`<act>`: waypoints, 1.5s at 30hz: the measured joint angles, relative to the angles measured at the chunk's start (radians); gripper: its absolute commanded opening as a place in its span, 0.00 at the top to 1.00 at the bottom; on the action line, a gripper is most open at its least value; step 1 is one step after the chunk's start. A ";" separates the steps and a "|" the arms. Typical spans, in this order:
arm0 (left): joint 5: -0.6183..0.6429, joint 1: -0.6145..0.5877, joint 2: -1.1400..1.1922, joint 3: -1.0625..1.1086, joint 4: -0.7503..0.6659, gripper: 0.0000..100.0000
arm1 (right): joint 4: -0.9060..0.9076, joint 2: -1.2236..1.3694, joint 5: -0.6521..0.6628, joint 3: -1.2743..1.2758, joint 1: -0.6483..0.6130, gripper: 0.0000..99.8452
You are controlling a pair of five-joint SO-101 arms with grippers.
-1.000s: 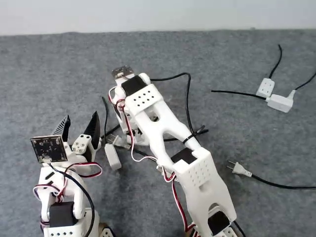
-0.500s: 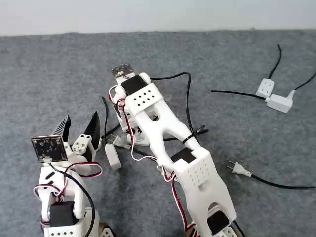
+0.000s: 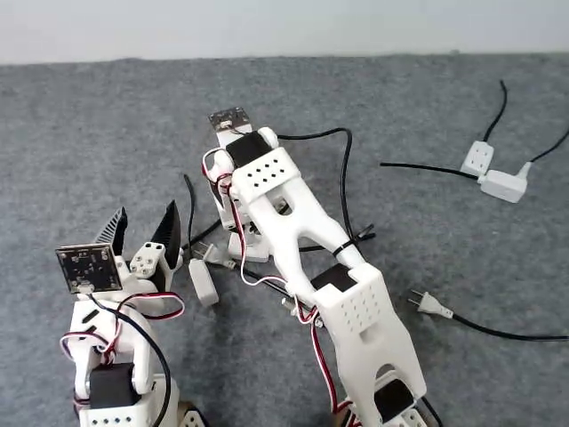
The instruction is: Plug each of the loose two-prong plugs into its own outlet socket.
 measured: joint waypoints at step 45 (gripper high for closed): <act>0.000 0.000 0.000 0.000 0.000 0.74 | 0.032 -0.046 -0.006 0.000 -0.041 0.99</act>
